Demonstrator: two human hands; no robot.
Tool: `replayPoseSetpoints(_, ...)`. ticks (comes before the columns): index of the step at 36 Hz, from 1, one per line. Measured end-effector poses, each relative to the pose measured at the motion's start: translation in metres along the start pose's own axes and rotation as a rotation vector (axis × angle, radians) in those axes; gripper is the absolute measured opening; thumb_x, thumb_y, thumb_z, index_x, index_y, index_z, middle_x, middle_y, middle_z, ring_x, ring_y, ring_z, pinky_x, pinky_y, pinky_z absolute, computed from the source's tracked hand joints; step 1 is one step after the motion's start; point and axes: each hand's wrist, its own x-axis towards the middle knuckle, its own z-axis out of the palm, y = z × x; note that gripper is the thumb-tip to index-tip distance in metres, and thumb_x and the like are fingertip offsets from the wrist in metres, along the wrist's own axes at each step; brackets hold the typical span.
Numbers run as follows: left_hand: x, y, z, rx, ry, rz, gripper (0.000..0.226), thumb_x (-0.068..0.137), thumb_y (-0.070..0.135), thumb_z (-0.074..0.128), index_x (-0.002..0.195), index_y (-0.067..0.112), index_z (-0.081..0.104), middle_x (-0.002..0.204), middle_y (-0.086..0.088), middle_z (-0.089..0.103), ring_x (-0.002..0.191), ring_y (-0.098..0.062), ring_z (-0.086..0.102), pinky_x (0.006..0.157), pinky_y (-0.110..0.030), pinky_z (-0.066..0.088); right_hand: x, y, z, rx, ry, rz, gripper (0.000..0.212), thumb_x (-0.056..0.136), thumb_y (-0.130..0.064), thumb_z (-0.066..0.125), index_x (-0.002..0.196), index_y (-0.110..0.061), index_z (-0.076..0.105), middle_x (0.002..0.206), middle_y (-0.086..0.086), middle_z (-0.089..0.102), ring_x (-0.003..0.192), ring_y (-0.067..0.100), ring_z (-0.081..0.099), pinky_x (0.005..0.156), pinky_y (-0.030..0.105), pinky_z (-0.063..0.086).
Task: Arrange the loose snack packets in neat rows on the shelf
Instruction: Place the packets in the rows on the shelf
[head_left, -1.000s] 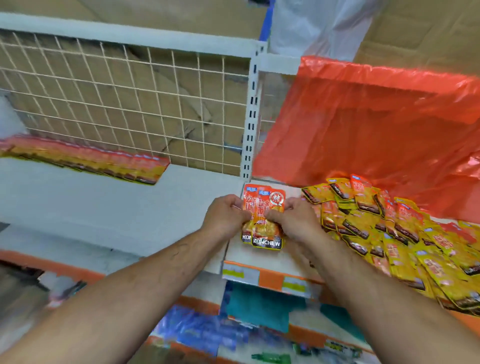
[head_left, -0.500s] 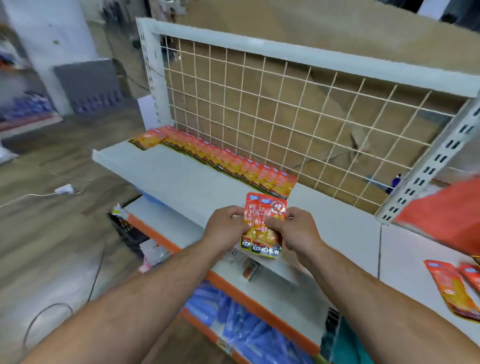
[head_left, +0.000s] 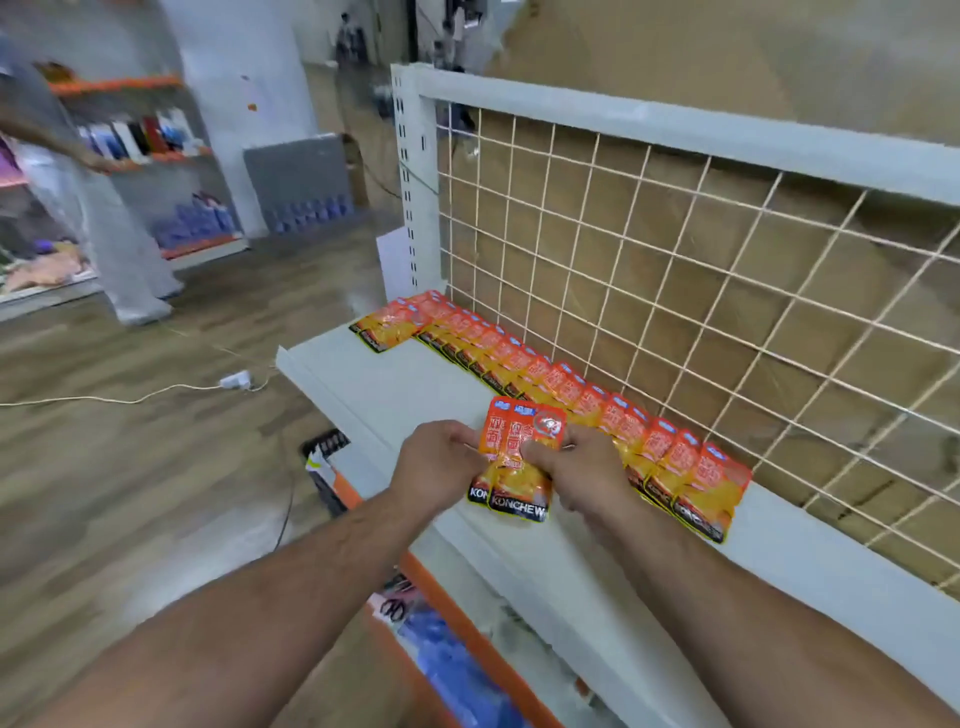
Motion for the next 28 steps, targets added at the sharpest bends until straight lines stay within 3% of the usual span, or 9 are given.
replayPoseSetpoints(3, 0.026, 0.004, -0.015, 0.008, 0.051, -0.002, 0.011, 0.074, 0.010, 0.072, 0.081, 0.018, 0.074, 0.072, 0.002, 0.072, 0.069, -0.011, 0.066, 0.062, -0.022, 0.048, 0.025, -0.016, 0.015, 0.027, -0.023, 0.000, 0.046, 0.074, -0.035, 0.081, 0.064, -0.019, 0.039, 0.056, 0.005, 0.039, 0.050, 0.019, 0.037, 0.049, 0.028, 0.027)
replayPoseSetpoints(9, 0.075, -0.001, -0.040, -0.019, 0.069, -0.022, 0.012, 0.078, 0.006, 0.073, 0.085, 0.015, 0.075, 0.078, -0.003, 0.074, 0.070, -0.014, 0.066, 0.063, -0.023, 0.050, 0.067, -0.030, 0.044, 0.059, -0.087, 0.024, 0.043, 0.081, -0.013, 0.077, 0.066, -0.018, 0.037, 0.052, 0.009, 0.036, 0.040, 0.017, 0.035, 0.045, 0.027, 0.027)
replayPoseSetpoints(18, 0.171, -0.021, -0.085, 0.136, 0.016, 0.083, 0.014, 0.079, 0.019, 0.075, 0.079, 0.029, 0.065, 0.077, 0.012, 0.066, 0.075, -0.007, 0.063, 0.063, -0.017, 0.045, 0.124, -0.053, 0.111, 0.032, 0.013, 0.082, 0.042, 0.084, -0.009, 0.076, 0.063, -0.017, 0.040, 0.040, 0.003, 0.046, 0.029, 0.015, 0.040, 0.036, 0.020, 0.029)
replayPoseSetpoints(21, 0.206, -0.027, -0.103, 0.169, -0.037, 0.121, 0.016, 0.079, 0.018, 0.074, 0.078, 0.030, 0.063, 0.077, 0.012, 0.067, 0.069, -0.007, 0.061, 0.051, -0.012, 0.043, 0.141, -0.064, 0.138, 0.021, 0.075, 0.109, 0.036, 0.083, -0.010, 0.077, 0.067, -0.016, 0.045, 0.047, 0.006, 0.050, 0.030, 0.013, 0.042, 0.037, 0.019, 0.030)
replayPoseSetpoints(26, 0.260, -0.035, -0.128, 0.195, -0.120, 0.230, 0.016, 0.076, 0.010, 0.071, 0.073, 0.024, 0.065, 0.074, 0.007, 0.066, 0.066, -0.003, 0.059, 0.067, -0.025, 0.047, 0.161, -0.083, 0.179, 0.013, 0.180, 0.165, 0.027, 0.083, -0.011, 0.076, 0.066, -0.016, 0.055, 0.042, -0.004, 0.053, 0.031, 0.007, 0.045, 0.041, 0.020, 0.034)
replayPoseSetpoints(28, 0.278, -0.039, -0.134, 0.264, -0.130, 0.280, 0.011, 0.073, 0.015, 0.070, 0.072, 0.026, 0.066, 0.082, 0.006, 0.070, 0.078, -0.009, 0.065, 0.078, -0.030, 0.053, 0.168, -0.088, 0.192, 0.075, 0.232, 0.190, 0.025, 0.083, -0.003, 0.072, 0.067, -0.012, 0.055, 0.041, 0.000, 0.050, 0.030, 0.010, 0.042, 0.038, 0.020, 0.030)
